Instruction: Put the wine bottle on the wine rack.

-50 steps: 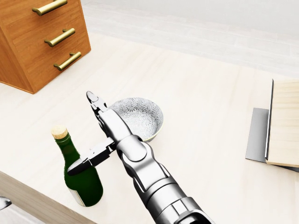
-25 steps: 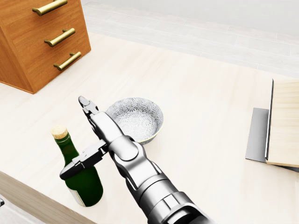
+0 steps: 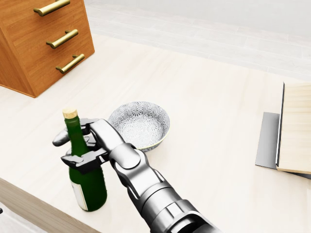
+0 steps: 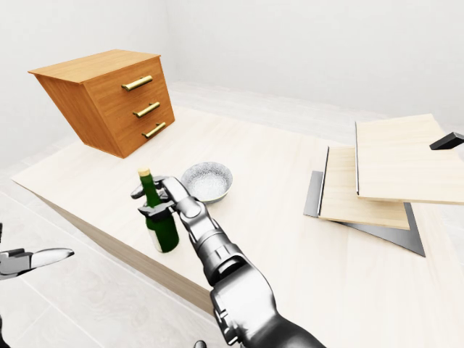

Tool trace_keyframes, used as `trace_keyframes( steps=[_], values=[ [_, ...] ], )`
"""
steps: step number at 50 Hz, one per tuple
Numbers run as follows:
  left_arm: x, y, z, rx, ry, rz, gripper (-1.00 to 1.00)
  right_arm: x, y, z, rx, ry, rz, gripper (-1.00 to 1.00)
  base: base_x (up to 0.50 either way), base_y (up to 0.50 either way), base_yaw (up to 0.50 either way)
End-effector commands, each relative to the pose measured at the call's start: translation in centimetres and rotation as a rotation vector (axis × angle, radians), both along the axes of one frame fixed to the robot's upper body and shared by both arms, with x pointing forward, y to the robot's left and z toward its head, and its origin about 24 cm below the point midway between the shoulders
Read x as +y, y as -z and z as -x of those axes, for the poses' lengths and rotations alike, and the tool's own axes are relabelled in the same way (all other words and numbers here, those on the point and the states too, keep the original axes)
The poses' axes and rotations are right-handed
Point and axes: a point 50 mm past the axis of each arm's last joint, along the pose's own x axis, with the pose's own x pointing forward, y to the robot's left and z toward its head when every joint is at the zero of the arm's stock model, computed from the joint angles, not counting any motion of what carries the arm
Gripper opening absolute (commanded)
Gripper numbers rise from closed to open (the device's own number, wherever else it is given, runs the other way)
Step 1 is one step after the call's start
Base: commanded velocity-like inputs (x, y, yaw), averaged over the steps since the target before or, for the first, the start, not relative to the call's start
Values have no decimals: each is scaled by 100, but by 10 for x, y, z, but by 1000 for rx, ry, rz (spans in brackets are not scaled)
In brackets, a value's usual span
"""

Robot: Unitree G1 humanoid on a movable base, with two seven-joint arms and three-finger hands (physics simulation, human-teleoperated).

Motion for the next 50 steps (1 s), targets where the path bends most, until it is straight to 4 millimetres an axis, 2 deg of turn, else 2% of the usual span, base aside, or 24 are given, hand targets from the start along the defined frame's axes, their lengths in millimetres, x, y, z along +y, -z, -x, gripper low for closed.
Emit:
trace_keyframes(
  steps=[1,12,14,15,18,24,27,29,50],
  values=[
    [1,5,-3,22,2,7,100,0,3,1,7,-4,10,-41,0,0,0],
    [1,8,-5,39,4,13,100,0,2,1,6,-4,7,-61,0,0,0],
    [1,7,-4,36,4,12,100,0,2,1,6,-4,6,-83,0,0,0],
    [1,7,-4,36,4,12,100,0,2,1,6,-4,6,-83,0,0,0],
    [1,7,-4,37,5,12,100,0,2,1,6,-2,4,-100,0,0,0],
    [1,10,-6,47,6,16,100,-1,1,0,5,0,-2,-100,0,0,0],
    [0,10,-6,51,7,17,100,1,-3,1,33,-17,-77,-100,0,0,0],
    [0,11,-6,52,7,17,100,-1,-3,-1,10,16,-48,-100,0,0,0],
    [-1,15,-8,73,11,24,100,-15,-35,-17,11,112,-181,-100,0,0,0]
  ],
)
